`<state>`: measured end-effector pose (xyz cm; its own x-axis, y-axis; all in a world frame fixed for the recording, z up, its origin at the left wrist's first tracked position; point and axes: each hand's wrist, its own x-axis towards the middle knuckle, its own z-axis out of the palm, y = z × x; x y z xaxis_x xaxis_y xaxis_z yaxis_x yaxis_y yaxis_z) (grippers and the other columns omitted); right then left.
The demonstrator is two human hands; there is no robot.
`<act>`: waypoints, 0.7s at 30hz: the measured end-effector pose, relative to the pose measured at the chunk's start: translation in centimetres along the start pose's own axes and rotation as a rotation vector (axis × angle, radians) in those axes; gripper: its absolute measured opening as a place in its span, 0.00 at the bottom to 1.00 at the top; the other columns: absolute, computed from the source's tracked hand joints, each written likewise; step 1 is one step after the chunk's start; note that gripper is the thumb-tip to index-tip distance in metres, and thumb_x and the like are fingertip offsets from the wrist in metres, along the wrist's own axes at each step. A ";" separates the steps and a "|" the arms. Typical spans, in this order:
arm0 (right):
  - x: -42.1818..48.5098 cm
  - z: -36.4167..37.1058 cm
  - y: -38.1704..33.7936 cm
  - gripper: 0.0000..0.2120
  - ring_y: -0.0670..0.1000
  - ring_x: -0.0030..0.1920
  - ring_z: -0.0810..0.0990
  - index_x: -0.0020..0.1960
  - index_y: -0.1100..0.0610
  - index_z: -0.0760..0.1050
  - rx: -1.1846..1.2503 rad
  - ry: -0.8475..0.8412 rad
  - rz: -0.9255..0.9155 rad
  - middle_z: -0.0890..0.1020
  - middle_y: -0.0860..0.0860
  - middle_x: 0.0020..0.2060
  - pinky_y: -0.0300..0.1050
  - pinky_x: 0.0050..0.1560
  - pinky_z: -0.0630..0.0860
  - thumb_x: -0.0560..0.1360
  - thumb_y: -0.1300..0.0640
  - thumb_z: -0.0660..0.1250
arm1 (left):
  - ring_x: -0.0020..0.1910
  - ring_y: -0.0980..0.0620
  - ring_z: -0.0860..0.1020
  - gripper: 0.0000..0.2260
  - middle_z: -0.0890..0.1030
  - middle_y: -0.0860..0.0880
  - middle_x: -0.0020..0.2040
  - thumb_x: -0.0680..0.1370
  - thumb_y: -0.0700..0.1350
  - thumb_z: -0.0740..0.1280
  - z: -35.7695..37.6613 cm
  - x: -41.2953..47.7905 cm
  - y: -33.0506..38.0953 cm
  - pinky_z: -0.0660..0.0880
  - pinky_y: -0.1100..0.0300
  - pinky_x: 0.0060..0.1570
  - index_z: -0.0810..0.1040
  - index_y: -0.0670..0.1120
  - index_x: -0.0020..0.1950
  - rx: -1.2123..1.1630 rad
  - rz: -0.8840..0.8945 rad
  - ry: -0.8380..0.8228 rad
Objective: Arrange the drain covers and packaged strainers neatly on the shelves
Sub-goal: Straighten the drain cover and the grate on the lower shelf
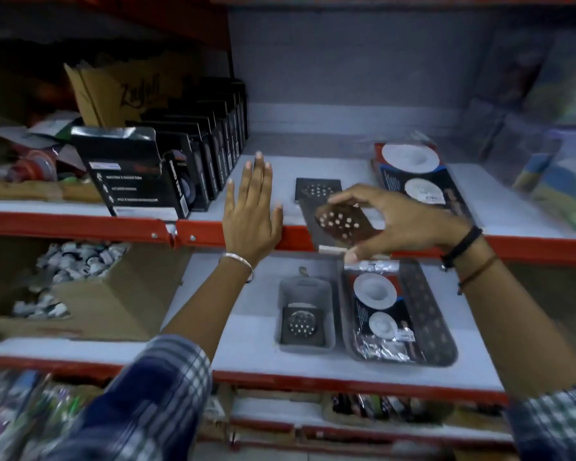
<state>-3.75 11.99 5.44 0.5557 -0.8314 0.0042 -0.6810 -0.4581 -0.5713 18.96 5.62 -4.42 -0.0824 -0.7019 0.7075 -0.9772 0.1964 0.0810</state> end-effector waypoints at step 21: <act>10.5 25.1 16.9 0.48 0.58 0.72 0.64 0.72 0.57 0.60 -0.275 -0.236 0.397 0.66 0.56 0.72 0.50 0.72 0.61 0.60 0.41 0.76 | 0.74 0.45 0.63 0.27 0.66 0.44 0.74 0.76 0.49 0.53 2.1 -0.2 -0.5 0.54 0.44 0.73 0.62 0.41 0.74 0.078 0.024 0.180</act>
<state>2.56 3.40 -24.75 0.3009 -0.8786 -0.3709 -0.9426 -0.2149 -0.2555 19.10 4.27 -6.09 -0.0760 -0.5624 0.8234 -0.9881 0.1529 0.0133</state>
